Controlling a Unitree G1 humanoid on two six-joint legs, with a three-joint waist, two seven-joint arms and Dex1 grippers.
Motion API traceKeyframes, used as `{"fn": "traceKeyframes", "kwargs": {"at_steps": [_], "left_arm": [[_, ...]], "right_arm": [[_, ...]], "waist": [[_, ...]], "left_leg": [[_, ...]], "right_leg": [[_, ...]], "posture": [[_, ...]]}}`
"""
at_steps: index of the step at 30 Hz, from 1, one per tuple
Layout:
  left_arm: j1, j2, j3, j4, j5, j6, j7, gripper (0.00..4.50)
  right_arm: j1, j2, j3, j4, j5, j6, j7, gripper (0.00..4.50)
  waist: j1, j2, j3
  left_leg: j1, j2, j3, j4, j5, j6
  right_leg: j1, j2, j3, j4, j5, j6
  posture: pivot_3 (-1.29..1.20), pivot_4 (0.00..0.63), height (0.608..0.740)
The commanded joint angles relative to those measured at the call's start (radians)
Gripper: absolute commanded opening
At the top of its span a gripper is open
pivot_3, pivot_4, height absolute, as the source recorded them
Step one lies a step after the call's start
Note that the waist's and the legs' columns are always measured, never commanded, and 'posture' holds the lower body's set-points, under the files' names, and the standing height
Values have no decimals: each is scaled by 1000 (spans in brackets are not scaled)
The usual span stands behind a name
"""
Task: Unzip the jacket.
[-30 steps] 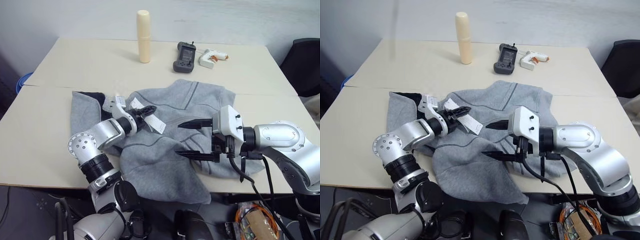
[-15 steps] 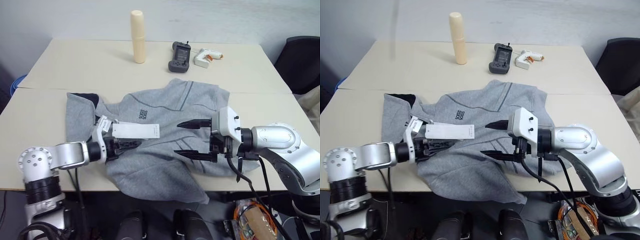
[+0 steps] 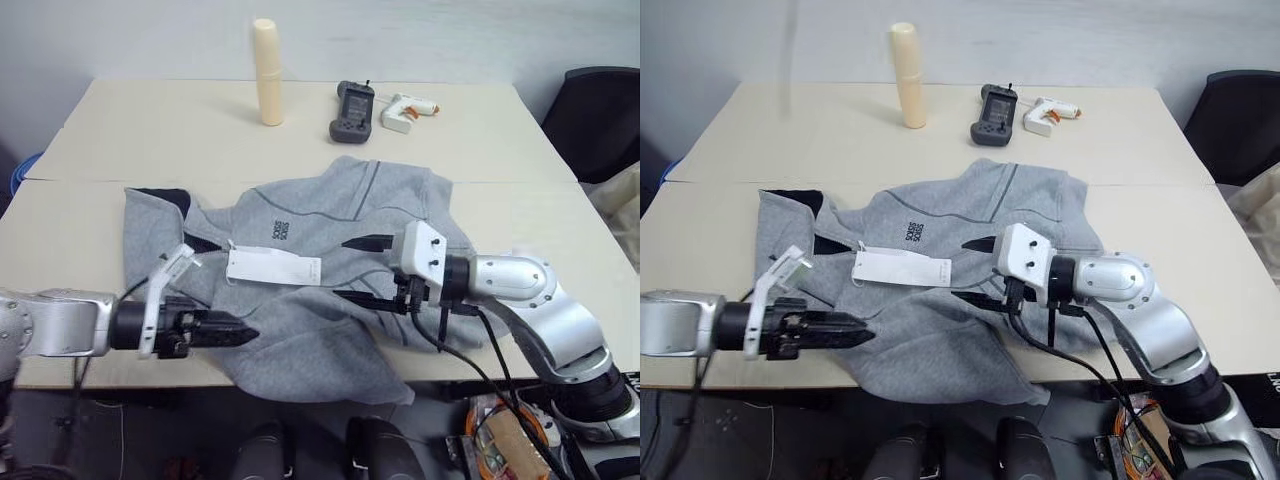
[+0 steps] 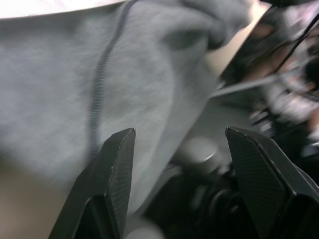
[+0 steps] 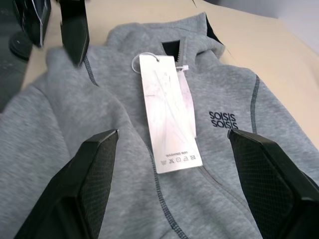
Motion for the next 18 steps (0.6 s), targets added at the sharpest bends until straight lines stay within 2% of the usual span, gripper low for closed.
{"fn": "traceKeyframes", "kwargs": {"at_steps": [1, 5, 12, 18], "left_arm": [[4, 96, 28, 68, 227, -255, -322, 3030], [9, 169, 60, 170, 390, -459, -561, 3030], [-69, 221, -46, 354, 635, -668, -722, 3030], [-256, 154, -151, 435, 738, -711, -755, 3030]], "right_arm": [[-11, 71, 57, -2, -80, -51, -65, 3658], [-14, 164, 128, 34, -168, -83, -128, 3658], [-21, 339, 265, 158, -294, -130, -209, 3658], [-58, 466, 329, 329, -437, -196, -325, 3658]], "waist": [[0, 0, 0], [-3, 0, 0], [-22, 0, 0], [-22, -1, 0]], "left_leg": [[0, 0, 1, -3, 1, -2], [0, 3, 1, -8, 4, -3], [-1, 4, 2, -8, 4, -3], [-1, 5, 3, -7, 4, -2]], "right_leg": [[-1, 0, 0, 0, 0, -1], [-4, 0, 1, -1, -2, -6], [-5, 3, 0, 3, -4, -9], [-6, 4, -1, 10, -4, -9]], "posture": [[0, 150, 740], [0, 150, 740], [0, 150, 740], [0, 150, 740]]}}
